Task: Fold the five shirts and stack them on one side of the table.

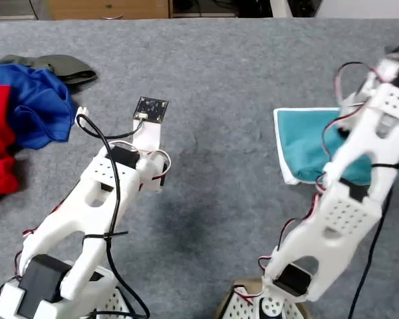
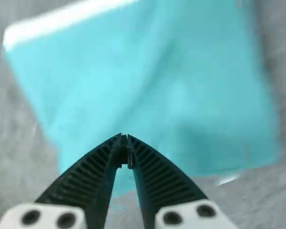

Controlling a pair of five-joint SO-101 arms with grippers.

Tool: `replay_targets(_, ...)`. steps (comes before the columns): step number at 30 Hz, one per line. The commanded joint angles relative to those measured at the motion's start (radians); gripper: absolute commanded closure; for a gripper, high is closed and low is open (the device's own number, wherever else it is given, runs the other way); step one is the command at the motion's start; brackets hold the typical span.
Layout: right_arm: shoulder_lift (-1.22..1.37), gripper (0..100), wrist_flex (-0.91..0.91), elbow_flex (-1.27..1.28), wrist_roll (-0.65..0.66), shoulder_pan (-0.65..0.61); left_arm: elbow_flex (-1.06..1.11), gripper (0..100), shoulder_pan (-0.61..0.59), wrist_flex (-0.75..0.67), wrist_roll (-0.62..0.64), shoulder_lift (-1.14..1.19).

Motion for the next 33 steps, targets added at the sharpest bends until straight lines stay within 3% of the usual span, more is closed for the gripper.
replay_targets(1, -0.197, 99.5, -0.175, 0.404, 0.005, -0.044, -0.002, 98, -0.06, 0.018, 0.0, -0.016)
replay_targets(7, -0.226, 99.5, -0.506, 0.808, 0.006, -0.096, -0.009, 98, -0.232, 0.098, -0.017, -0.031)
replay_targets(12, -0.188, 99.5, -0.595, 0.857, 0.005, -0.085, -0.003, 98, -0.381, 0.164, -0.071, -0.194)
replay_targets(17, -0.312, 99.5, -0.414, 0.697, 0.011, -0.071, -0.057, 98, -0.531, 0.261, -0.104, -0.414)
replay_targets(22, -0.47, 99.4, -0.192, 0.486, 0.009, -0.076, -0.144, 98, -0.783, 0.33, -0.103, -0.475)
replay_targets(27, -0.561, 99.3, -0.037, 0.351, 0.011, -0.131, -0.23, 94, -1.071, 0.324, -0.121, -0.371)
replay_targets(30, -0.565, 99.3, 0.002, 0.344, 0.006, -0.189, -0.278, 85, -1.131, 0.324, -0.215, -0.236)
replay_targets(33, -0.565, 99.3, 0.006, 0.346, 0.003, -0.226, -0.328, 84, -1.191, 0.301, -0.249, -0.077)
